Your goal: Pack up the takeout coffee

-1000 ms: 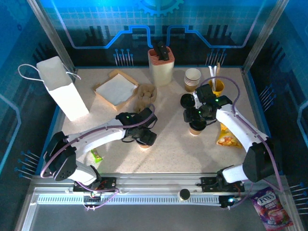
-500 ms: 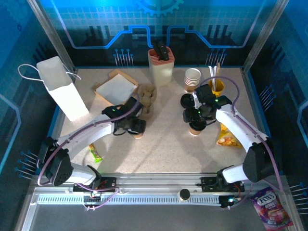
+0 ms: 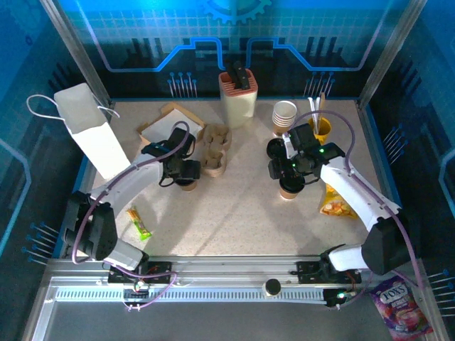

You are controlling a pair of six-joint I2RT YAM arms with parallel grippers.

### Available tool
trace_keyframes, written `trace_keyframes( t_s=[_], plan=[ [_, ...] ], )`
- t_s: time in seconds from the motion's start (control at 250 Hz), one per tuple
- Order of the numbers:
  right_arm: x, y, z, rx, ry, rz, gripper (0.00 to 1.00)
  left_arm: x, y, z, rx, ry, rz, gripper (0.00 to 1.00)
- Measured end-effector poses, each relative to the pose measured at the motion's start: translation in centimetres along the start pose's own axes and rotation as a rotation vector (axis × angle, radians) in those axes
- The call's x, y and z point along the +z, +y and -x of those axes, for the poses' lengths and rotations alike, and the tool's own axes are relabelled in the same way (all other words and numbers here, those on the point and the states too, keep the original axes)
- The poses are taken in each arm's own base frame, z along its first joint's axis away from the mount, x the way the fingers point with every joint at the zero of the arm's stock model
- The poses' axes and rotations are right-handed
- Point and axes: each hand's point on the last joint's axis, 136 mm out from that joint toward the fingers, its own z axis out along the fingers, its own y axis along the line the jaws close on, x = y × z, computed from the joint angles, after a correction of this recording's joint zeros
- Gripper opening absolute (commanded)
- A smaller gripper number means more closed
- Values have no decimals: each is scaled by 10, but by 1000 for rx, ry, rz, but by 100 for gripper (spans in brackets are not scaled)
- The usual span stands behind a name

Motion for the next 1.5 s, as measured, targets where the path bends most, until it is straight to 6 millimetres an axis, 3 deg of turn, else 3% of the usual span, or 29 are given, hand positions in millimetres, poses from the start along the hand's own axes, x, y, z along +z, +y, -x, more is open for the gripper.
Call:
trace_keyframes(
  t_s=[0.32,0.627,0.759,0.999,1.063,1.163,1.303,1.498],
  plan=[
    [0,1,3,-4,-13,3,86,9,11,1,-14,25,9,87],
    [-1,2,4,-23,-19,-14,86,-5,-4,14,-11,-7,-70,92],
    [-9,1,11,-35,-52,-30,87,-37,-13,28,-16,-111,-153,92],
    [-31,17,51,-13,-205,45,87,-141,-39,69,-41,-479,-438,94],
    [-37,25,66,-1,-250,88,87,-155,-45,76,-36,-527,-484,94],
    [-48,34,92,5,-318,124,87,-161,-44,83,-31,-538,-482,95],
    [-58,41,112,6,-389,158,88,-181,-9,103,-52,-586,-338,95],
    [-54,47,114,13,-405,198,88,-229,107,138,-247,-699,-56,93]
  ],
)
